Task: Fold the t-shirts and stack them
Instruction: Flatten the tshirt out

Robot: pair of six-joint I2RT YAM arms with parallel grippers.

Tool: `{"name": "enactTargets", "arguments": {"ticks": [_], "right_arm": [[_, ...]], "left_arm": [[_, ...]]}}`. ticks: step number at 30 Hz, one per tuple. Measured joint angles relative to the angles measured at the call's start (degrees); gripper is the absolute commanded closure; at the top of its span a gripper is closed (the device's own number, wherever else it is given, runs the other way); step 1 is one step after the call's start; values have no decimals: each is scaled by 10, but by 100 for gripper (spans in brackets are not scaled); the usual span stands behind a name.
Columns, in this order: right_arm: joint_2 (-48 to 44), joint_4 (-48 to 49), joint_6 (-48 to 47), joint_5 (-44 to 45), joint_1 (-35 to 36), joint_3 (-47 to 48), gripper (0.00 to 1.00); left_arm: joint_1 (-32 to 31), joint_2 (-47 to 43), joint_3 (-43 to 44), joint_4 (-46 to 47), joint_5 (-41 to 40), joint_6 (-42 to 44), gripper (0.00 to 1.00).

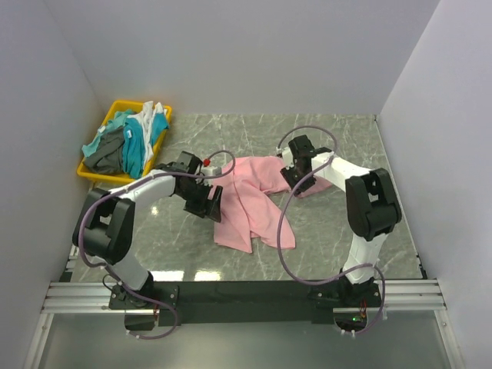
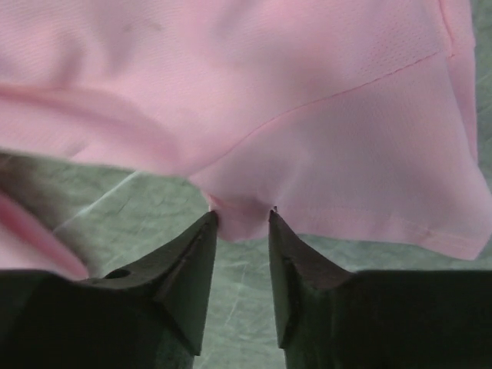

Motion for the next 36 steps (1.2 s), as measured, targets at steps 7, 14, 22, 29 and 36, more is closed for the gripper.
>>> {"name": "enactTargets", "arguments": {"ticks": [7,14,22,29,36], "right_arm": [[28,17,1,33,-7,3,100],[20,17,-4,31,-65,-4,100],[-52,-18,-37,12,-149,-36,100],[-97,-38,-57,-18,-139,-72,100],[-96,-50,-59,-22,-140,-78,100]], "left_arm": [[-23,63,17,31,-3,-38,34],[-9,135,84,38,-10,-56,99],[116,211,272,-19,-63,-4,99],[158,340,519,-65,-95,67,36],[145,193,337,-91,-58,123,40]]}}
